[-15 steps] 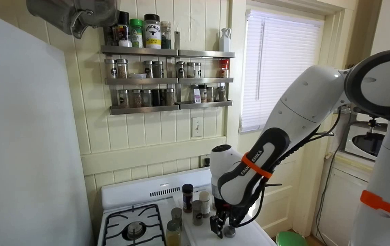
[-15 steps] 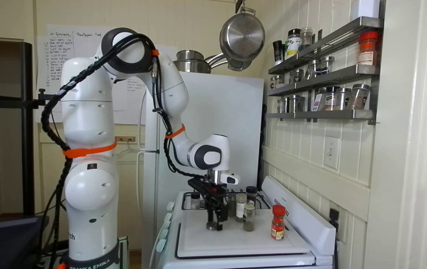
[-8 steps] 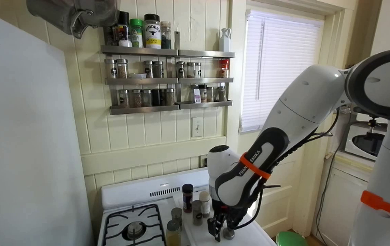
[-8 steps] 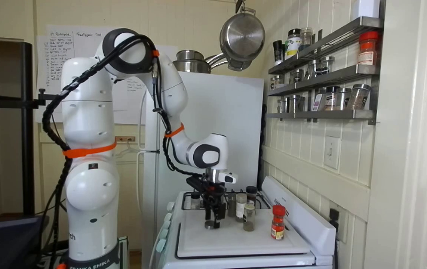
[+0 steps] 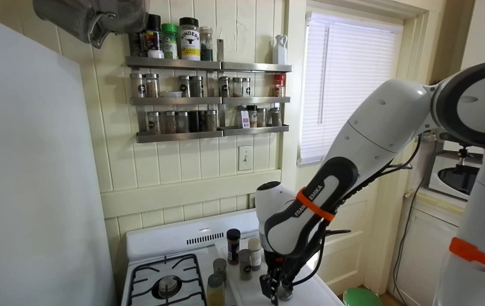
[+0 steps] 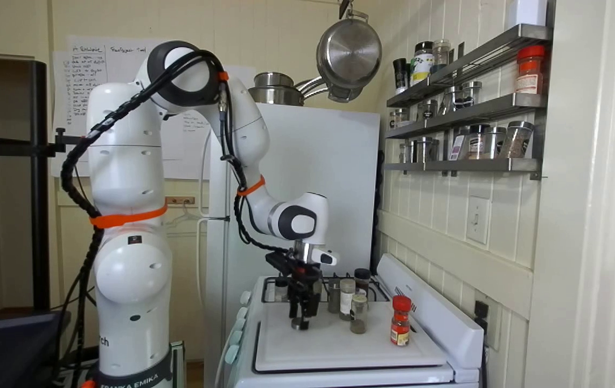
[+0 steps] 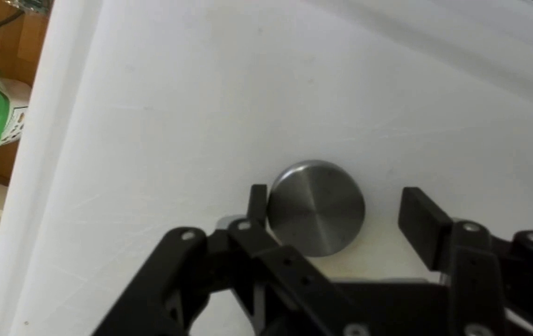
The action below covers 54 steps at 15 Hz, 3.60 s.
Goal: Put the grey cap on the bottle
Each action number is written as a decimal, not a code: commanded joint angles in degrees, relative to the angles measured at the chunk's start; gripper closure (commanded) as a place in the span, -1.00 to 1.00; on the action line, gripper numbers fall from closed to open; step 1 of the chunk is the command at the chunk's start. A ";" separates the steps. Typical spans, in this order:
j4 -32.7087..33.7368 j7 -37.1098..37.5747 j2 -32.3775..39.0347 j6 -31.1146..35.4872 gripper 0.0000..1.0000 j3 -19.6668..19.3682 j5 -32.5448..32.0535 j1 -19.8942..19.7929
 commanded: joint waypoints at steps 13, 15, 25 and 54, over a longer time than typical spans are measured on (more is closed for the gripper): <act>-1.38 5.24 -18.69 -19.23 0.51 0.17 5.18 0.43; -0.86 6.61 -24.38 -25.60 0.51 -0.43 5.25 -0.90; 1.07 9.37 -34.36 -30.69 0.01 -2.55 -3.09 -10.63; 16.47 -5.16 -0.51 -7.55 0.51 -9.38 8.37 -7.71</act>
